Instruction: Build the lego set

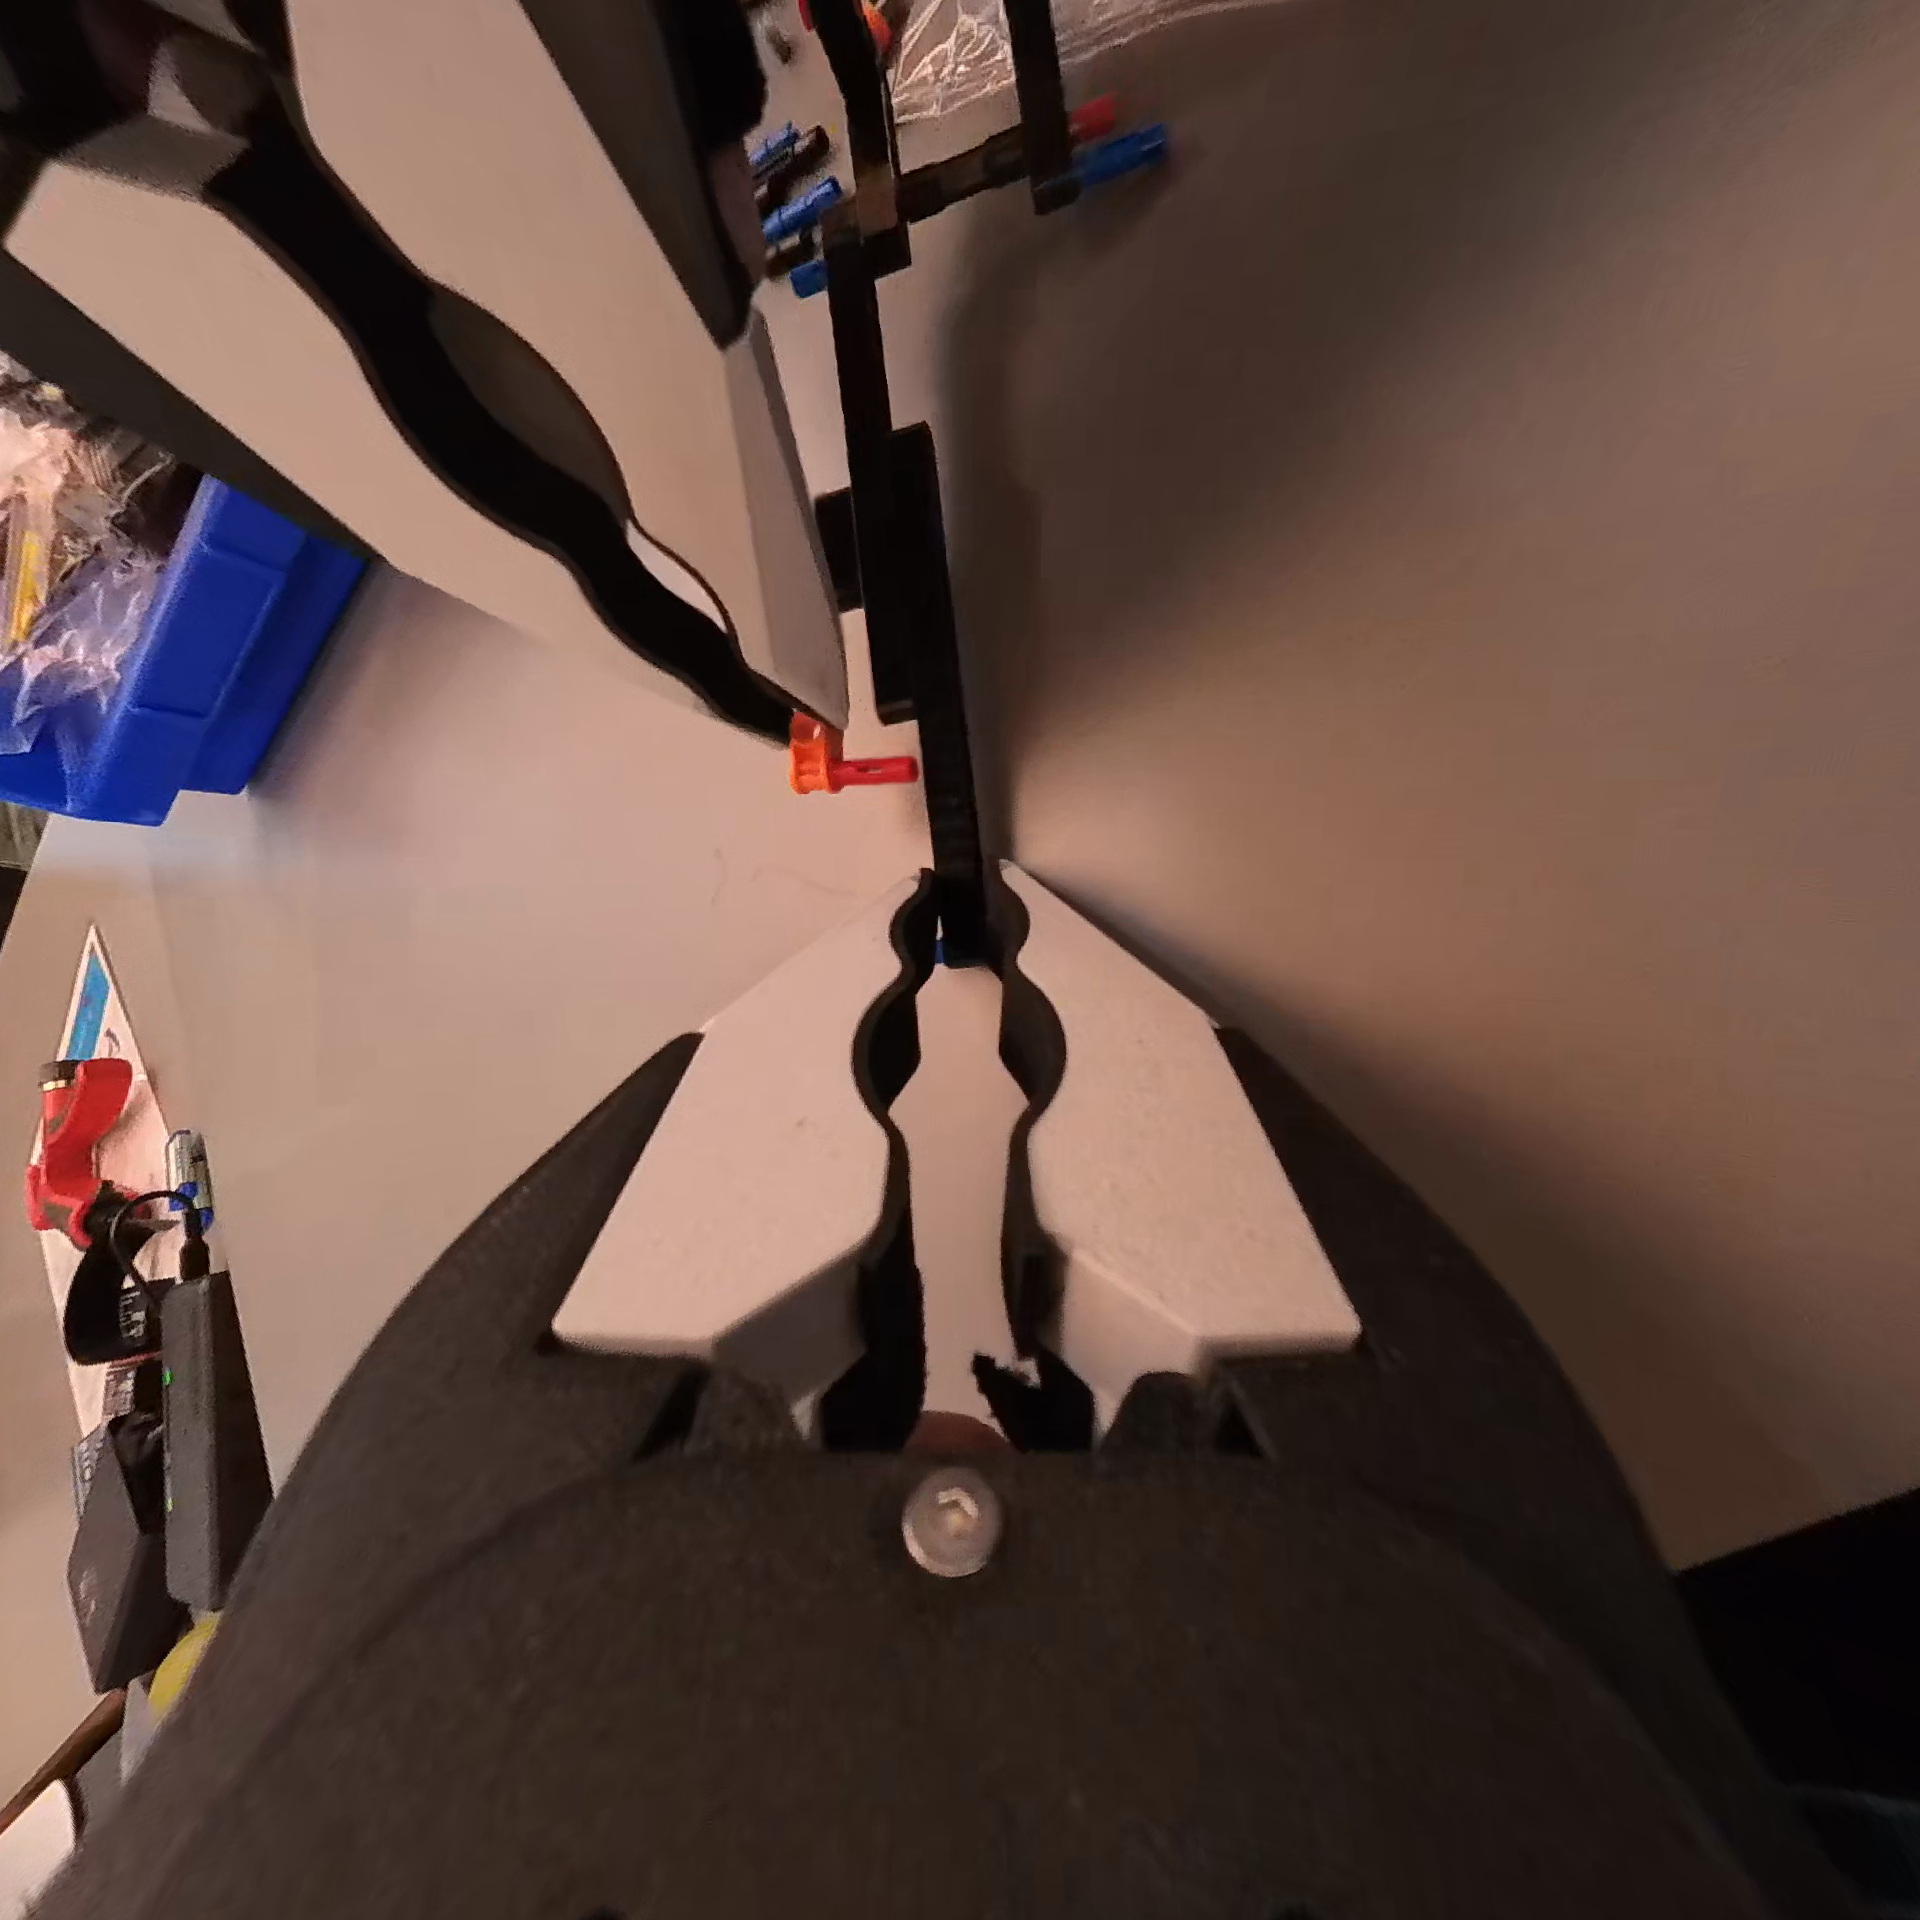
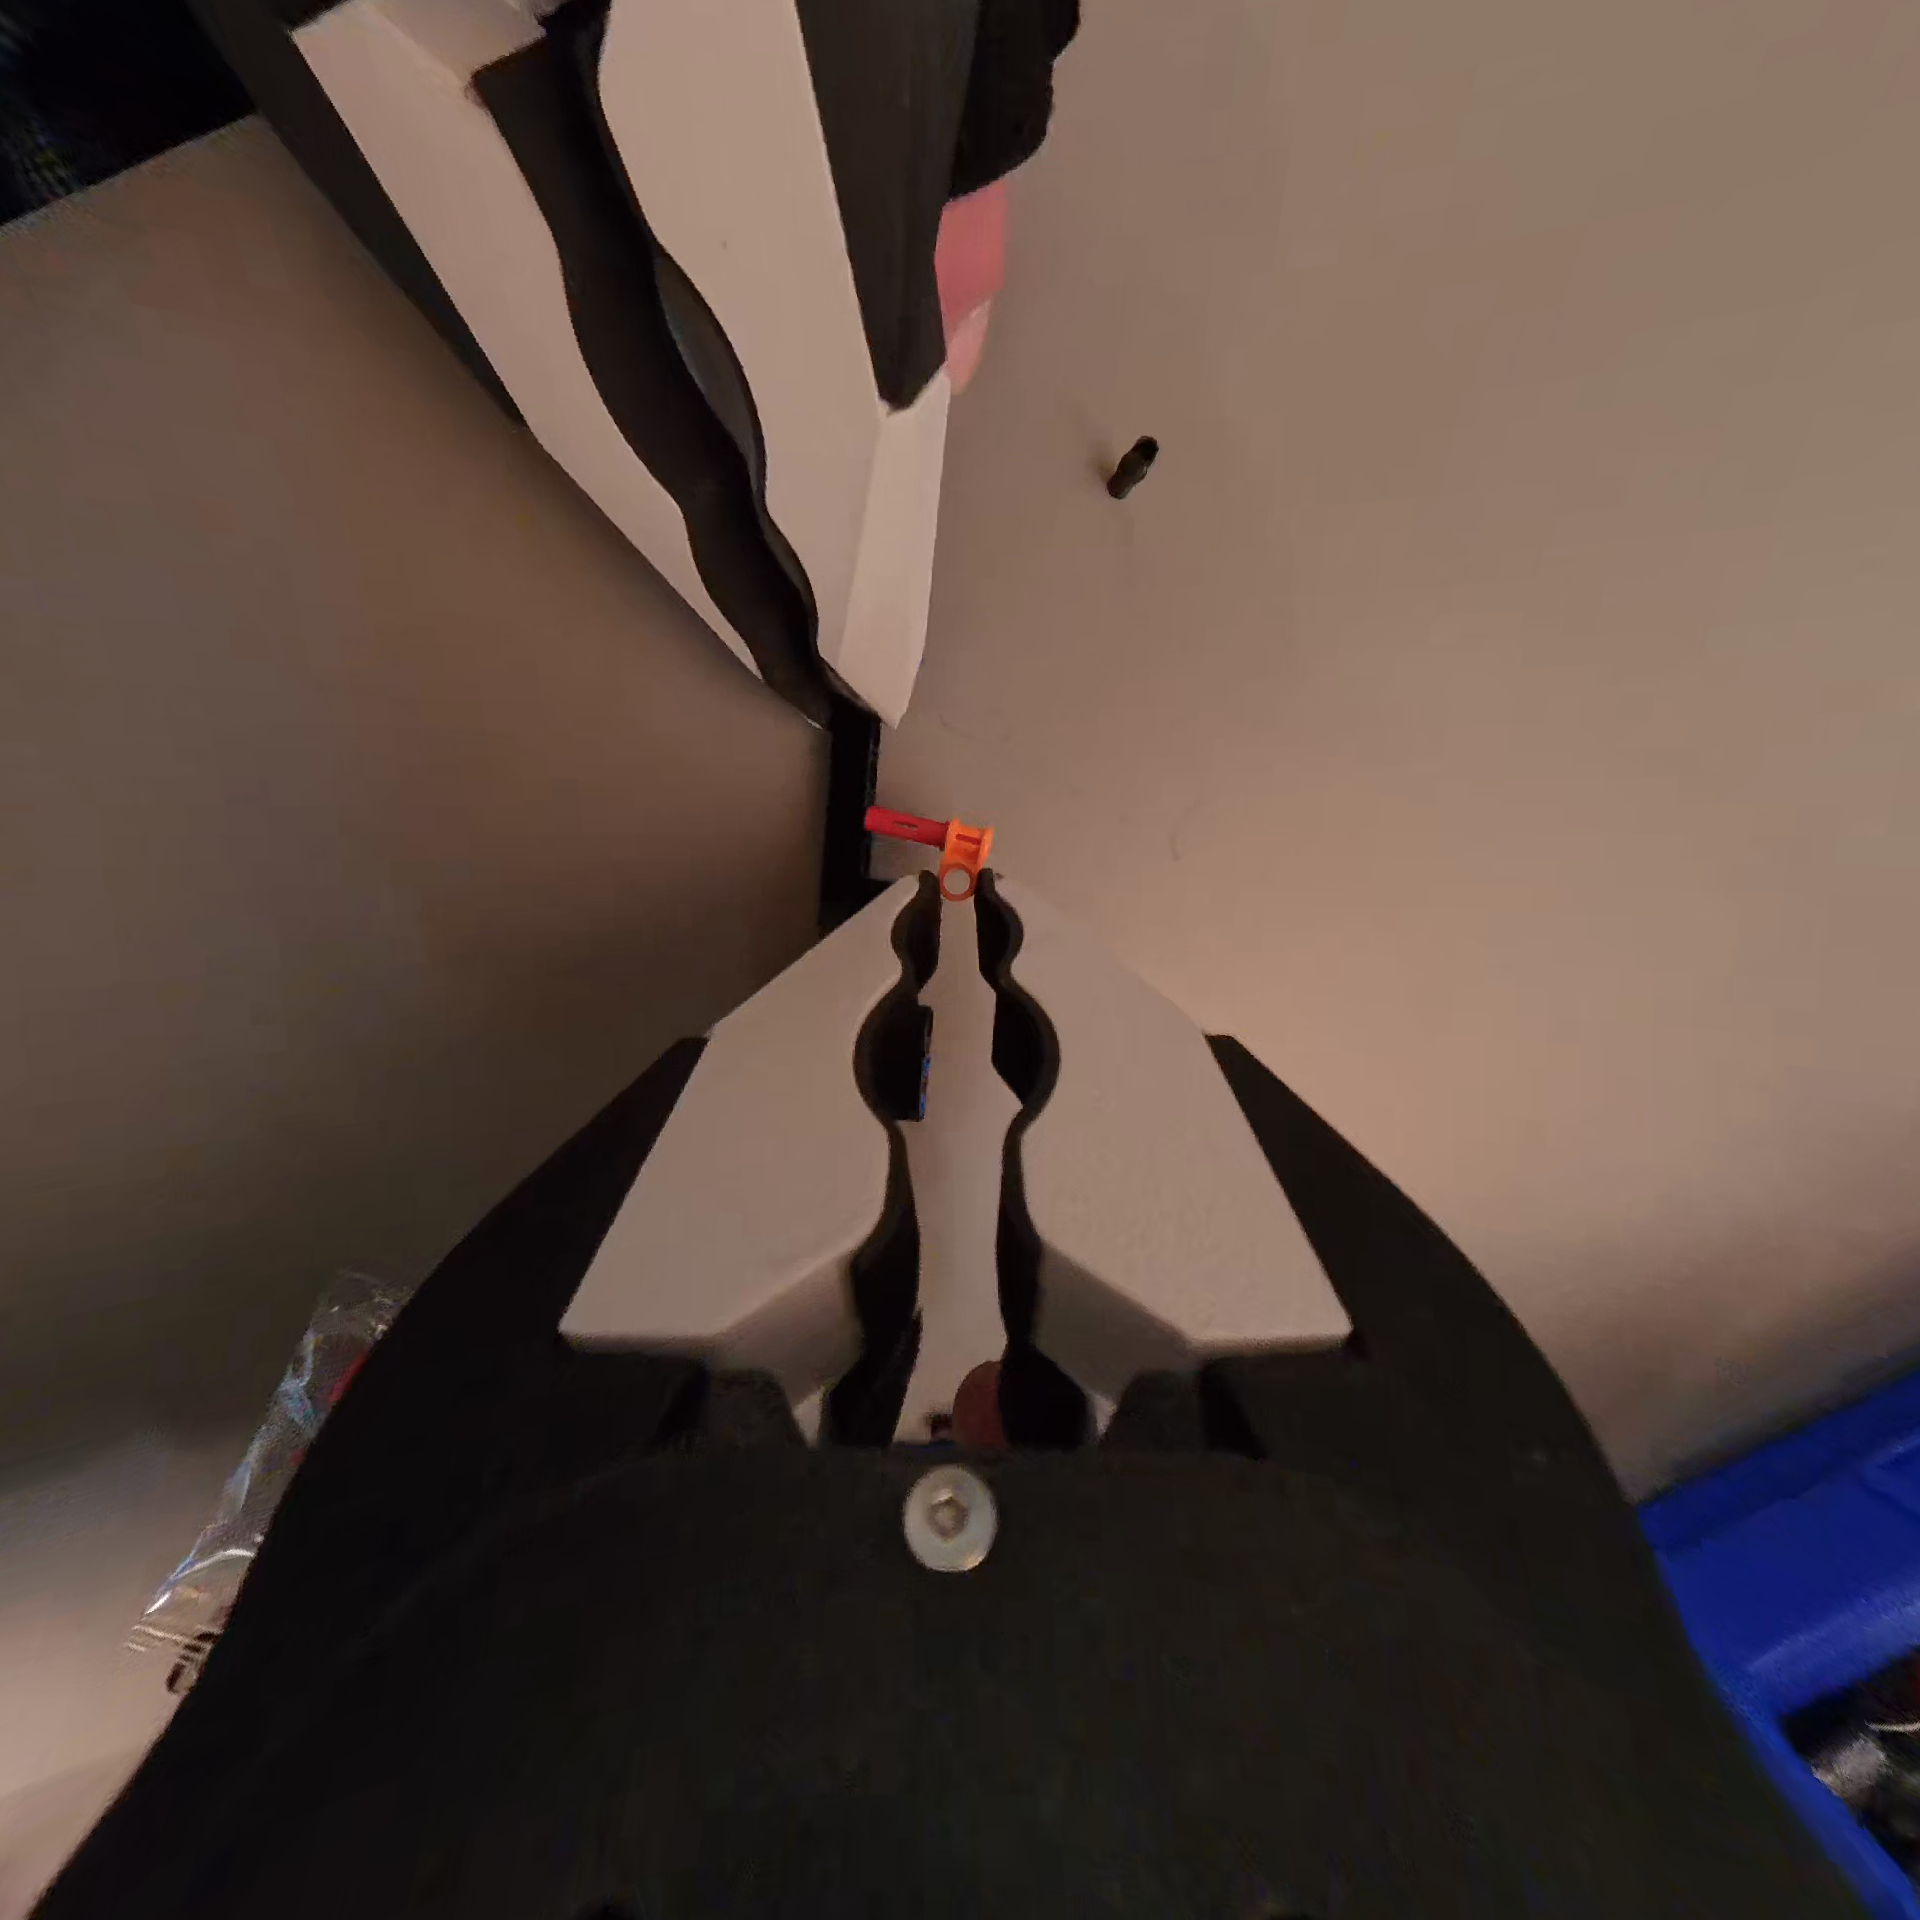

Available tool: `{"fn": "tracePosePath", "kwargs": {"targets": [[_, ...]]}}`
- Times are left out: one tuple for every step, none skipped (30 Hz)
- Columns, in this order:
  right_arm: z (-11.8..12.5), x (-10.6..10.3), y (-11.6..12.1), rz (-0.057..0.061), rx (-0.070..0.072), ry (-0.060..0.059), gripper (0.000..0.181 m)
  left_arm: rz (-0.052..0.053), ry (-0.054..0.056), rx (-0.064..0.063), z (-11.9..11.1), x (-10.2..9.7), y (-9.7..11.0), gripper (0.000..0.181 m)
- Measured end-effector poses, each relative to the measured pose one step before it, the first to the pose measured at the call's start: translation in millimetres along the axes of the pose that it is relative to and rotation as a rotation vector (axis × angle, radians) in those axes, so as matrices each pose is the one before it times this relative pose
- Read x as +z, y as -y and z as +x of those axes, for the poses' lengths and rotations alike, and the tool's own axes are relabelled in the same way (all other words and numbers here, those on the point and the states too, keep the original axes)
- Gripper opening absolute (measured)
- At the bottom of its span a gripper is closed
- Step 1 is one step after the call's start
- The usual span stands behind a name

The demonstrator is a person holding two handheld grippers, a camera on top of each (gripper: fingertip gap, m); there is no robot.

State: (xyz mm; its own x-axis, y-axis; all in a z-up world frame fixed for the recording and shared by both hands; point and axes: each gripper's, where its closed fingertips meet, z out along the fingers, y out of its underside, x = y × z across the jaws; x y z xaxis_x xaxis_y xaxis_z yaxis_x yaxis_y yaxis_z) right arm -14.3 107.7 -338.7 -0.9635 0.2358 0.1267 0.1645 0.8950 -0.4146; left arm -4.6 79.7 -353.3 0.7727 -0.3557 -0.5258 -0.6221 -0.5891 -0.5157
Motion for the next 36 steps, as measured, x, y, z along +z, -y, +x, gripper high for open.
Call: {"fn": "tracePosePath", "kwargs": {"targets": [[0.85, 1.22, -0.88, -0.0002, -0.0013, 0.0040, 0.003, 0.0008, -0.0033, 0.0018, 0.05, 0.02, -0.03, 0.007], [0.16, 1.40, -1.18, -0.0051, -0.0044, 0.0057, 0.003, 0.0008, -0.0035, 0.0022, 0.00, -0.04, 0.03, 0.007], [0.20, 1.33, -0.95, -0.0052, -0.0067, 0.0034, 0.003, 0.0015, -0.0040, 0.0032, -0.02, 0.08, 0.01, 0.007], [-0.21, 1.21, -0.09, 0.0001, -0.0044, 0.0058, 0.003, 0.0008, -0.0050, 0.0001, 0.04, -0.01, -0.05, 0.007], [-0.96, 1.14, 0.07, 0.0012, -0.0045, 0.0092, 0.003, 0.0003, -0.0053, -0.0038, -0.02, 0.06, 0.03, 0.007], [-0.58, 0.71, -0.37, -0.0005, -0.0069, 0.0077, 0.003, 0.0003, -0.0033, -0.0013, 0.06, 0.07, 0.02, 0.007], [-0.06, -0.25, 0.32, 0.0052, -0.0012, 0.0081, 0.003, -0.0002, -0.0011, -0.0018, -0.21, 0.17, 0.13, 0.007], [-0.02, -0.65, 1.02, 0.0104, 0.0023, 0.0091, 0.003, -0.0003, -0.0009, -0.0036, -0.19, 0.17, 0.04, 0.007], [-0.13, -0.30, 0.52, 0.0070, -0.0014, 0.0081, 0.003, -0.0010, -0.0028, -0.0032, -0.03, -0.01, -0.12, 0.007], [-0.12, 0.15, -0.33, 0.0020, -0.0024, 0.0078, 0.003, -0.0010, -0.0030, -0.0027, 0.00, 0.05, 0.00, 0.007], [-0.16, 0.35, -0.40, 0.0012, -0.0002, 0.0095, 0.004, 0.0005, -0.0040, -0.0053, -0.05, 0.12, 0.02, 0.006], [-0.43, -0.04, 0.13, 0.0040, 0.0025, 0.0134, 0.004, 0.0014, -0.0049, -0.0064, 0.14, 0.04, 0.14, 0.007], [-0.74, -0.23, 0.26, 0.0044, 0.0009, 0.0158, 0.004, 0.0019, -0.0049, -0.0049, 0.25, 0.12, 0.29, 0.007], [-0.56, -0.23, -0.11, 0.0008, -0.0014, 0.0131, 0.004, -0.0007, -0.0012, -0.0027, 0.03, 0.11, 0.19, 0.006], [0.00, -0.14, -0.35, -0.0023, -0.0007, 0.0091, 0.004, -0.0017, 0.0007, -0.0019, -0.23, 0.24, 0.00, 0.006], [0.40, 0.11, 0.21, -0.0019, -0.0019, 0.0040, 0.004, -0.0013, 0.0001, -0.0028, -0.21, 0.21, 0.05, 0.007], [0.18, 0.30, 0.17, -0.0024, -0.0019, 0.0018, 0.004, -0.0008, -0.0010, -0.0012, -0.06, 0.04, -0.05, 0.007], [-0.01, 0.15, -0.34, -0.0043, -0.0021, 0.0021, 0.004, -0.0001, -0.0010, -0.0011, -0.03, 0.01, -0.01, 0.007], [-0.03, 0.05, -0.55, -0.0049, -0.0014, 0.0006, 0.004, 0.0007, 0.0002, -0.0015, -0.08, 0.07, -0.02, 0.007], [0.10, -0.05, -0.07, -0.0022, -0.0002, -0.0023, 0.004, 0.0003, 0.0005, -0.0008, -0.06, -0.04, -0.07, 0.007], [0.26, -0.03, 0.67, 0.0021, -0.0035, -0.0061, 0.004, 0.0011, 0.0006, -0.0001, -0.05, 0.00, 0.09, 0.006], [-0.11, -0.02, 0.28, 0.0001, -0.0043, -0.0052, 0.004, 0.0007, -0.0007, -0.0002, 0.07, -0.01, -0.02, 0.006], [0.03, -0.24, 0.04, 0.0013, -0.0037, -0.0060, 0.004, -0.0007, -0.0014, -0.0019, -0.13, -0.08, -0.17, 0.007], [0.45, -0.26, 0.61, 0.0093, 0.0001, -0.0078, 0.003, -0.0004, 0.0006, -0.0058, -0.49, 0.04, -0.30, 0.007], [0.00, 0.04, 0.03, 0.0101, 0.0066, -0.0038, 0.003, 0.0040, -0.0029, -0.0072, 0.01, 0.08, 0.07, 0.007], [-0.17, 0.74, -0.74, 0.0086, 0.0037, -0.0041, 0.003, 0.0050, -0.0038, -0.0050, 0.12, 0.00, -0.02, 0.007], [-0.17, 0.98, -0.62, 0.0098, 0.0021, -0.0063, 0.003, 0.0054, -0.0027, 0.0008, 0.20, -0.16, -0.02, 0.007], [-0.02, 0.93, -0.18, 0.0113, -0.0004, -0.0083, 0.003, 0.0041, -0.0007, 0.0015, 0.05, -0.13, -0.08, 0.006], [0.14, 0.17, 0.54, 0.0131, -0.0085, -0.0123, 0.003, 0.0015, 0.0007, 0.0006, 0.02, -0.04, -0.02, 0.006], [0.26, -0.71, 0.94, 0.0109, -0.0107, -0.0134, 0.004, -0.0004, 0.0003, 0.0011, 0.23, -0.12, -0.05, 0.006], [0.18, -0.82, 0.98, 0.0062, -0.0104, -0.0129, 0.003, 0.0005, 0.0019, 0.0002, -0.12, 0.02, 0.01, 0.006], [0.02, -0.66, 0.07, -0.0021, -0.0136, -0.0126, 0.003, 0.0014, 0.0022, -0.0013, -0.05, 0.09, 0.15, 0.006], [0.03, -0.09, -0.76, -0.0084, -0.0135, -0.0126, 0.003, 0.0005, 0.0055, 0.0042, -0.24, 0.12, -0.04, 0.006], [-0.02, -0.10, -0.15, -0.0061, -0.0110, -0.0105, 0.003, -0.0001, 0.0042, 0.0064, 0.00, 0.12, 0.12, 0.006], [0.20, -0.51, 0.86, -0.0011, -0.0125, -0.0103, 0.003, -0.0015, 0.0004, 0.0003, 0.02, 0.03, 0.03, 0.006], [0.29, -0.48, 1.04, -0.0019, -0.0135, -0.0113, 0.003, -0.0009, -0.0003, 0.0000, -0.08, 0.01, 0.04, 0.007]]}}
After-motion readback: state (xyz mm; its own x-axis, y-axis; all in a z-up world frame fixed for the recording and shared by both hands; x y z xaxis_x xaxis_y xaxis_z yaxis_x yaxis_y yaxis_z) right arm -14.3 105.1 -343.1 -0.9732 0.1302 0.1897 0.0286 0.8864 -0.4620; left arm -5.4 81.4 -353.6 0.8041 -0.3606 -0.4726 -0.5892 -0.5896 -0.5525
